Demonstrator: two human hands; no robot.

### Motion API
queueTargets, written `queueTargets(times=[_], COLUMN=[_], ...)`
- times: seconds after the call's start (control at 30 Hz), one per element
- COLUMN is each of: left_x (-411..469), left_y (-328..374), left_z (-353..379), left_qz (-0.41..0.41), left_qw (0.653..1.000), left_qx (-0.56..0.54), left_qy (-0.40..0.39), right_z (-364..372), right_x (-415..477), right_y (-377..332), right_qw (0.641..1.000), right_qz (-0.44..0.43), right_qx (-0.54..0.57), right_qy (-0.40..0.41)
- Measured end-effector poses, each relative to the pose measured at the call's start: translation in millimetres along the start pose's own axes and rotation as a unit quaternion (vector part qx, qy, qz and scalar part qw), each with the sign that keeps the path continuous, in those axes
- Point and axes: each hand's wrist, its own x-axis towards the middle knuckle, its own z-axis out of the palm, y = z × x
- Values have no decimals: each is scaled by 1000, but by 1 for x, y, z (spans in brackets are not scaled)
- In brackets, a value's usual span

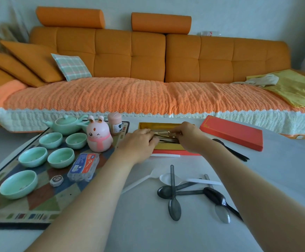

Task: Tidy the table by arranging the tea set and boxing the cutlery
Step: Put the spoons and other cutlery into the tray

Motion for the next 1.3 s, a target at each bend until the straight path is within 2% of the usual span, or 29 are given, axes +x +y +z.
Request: queueTargets(times=[0.2,0.43,0.5,0.6,0.67,0.77,0.97,1.13,1.3], left_x=[-1,-6,-12,-20,-24,-31,-50,-65,-76], left_y=[4,7,14,24,30,36,39,35,34], left_z=[0,-6,-11,-17,-19,-17,-10,-8,-2], left_qz=[-9,7,34,78,99,105,94,65,74], left_qw=[1000,1000,999,994,990,989,993,994,994], left_qx=[13,0,1,-5,-10,-46,-73,-83,-42], left_qy=[-18,-18,11,73,95,88,15,-31,-63], right_z=[0,-6,-10,-15,-21,-27,-11,-1,4], right_x=[-16,-32,-37,-43,-50,-67,-83,-85,-81], right_y=[1,7,9,11,7,-5,-13,-15,-14], right_qw=[997,998,996,983,976,984,980,977,984], right_qz=[-76,-69,-83,-141,-164,-159,-154,-150,-76], right_qx=[-4,1,20,17,32,66,45,56,89], right_qy=[16,-9,19,118,139,51,-116,-141,-136])
